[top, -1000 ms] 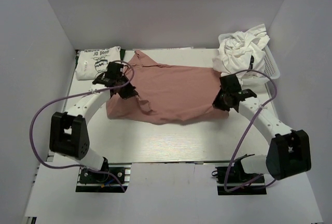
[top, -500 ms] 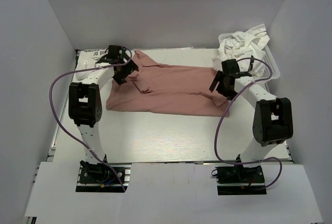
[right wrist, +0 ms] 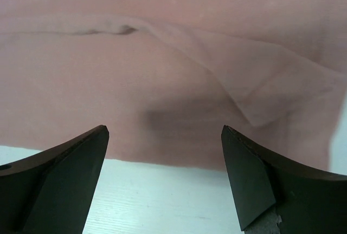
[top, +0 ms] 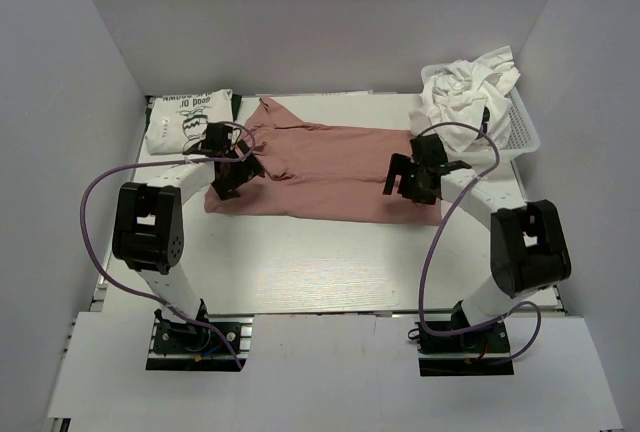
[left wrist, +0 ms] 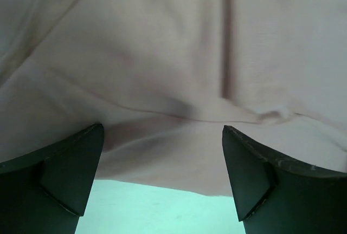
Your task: Fold and stack the t-shirts
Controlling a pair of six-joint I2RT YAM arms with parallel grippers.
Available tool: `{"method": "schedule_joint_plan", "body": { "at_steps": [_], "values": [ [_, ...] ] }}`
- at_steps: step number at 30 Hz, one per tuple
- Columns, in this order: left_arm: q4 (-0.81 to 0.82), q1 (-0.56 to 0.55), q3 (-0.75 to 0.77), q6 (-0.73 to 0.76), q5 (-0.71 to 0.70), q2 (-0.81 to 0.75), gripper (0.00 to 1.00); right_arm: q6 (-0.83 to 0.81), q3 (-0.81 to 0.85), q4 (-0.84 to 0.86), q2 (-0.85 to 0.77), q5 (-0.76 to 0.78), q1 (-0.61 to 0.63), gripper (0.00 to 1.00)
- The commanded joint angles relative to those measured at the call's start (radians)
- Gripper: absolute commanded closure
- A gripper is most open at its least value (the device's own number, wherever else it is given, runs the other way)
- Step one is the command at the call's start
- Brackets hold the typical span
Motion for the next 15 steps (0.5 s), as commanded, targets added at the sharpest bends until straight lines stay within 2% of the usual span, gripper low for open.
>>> {"method": "schedule_joint_plan", "body": {
  "at_steps": [1, 4, 10, 15],
  "values": [
    [0.048, 0.014, -0.05, 0.016, -0.062, -0.04, 0.0, 0.003, 0.026, 0.088, 0.06, -0.056, 0.019, 0.1],
    [0.039, 0.014, -0.052, 0.016, -0.092, 0.001, 0.0, 0.071, 0.059, 0.114, 0.11, 0.023, 0.015, 0.1],
    [-0.037, 0.014, -0.009, 0.016, -0.169, 0.066, 0.0, 0.191, 0.21, 0.117, 0.221, 0.33, -0.005, 0.1],
    [-0.057, 0.014, -0.009, 0.036, -0.2, 0.057, 0.0, 0.133, 0.358, 0.117, 0.307, 0.363, -0.024, 0.1]
  ]
}}
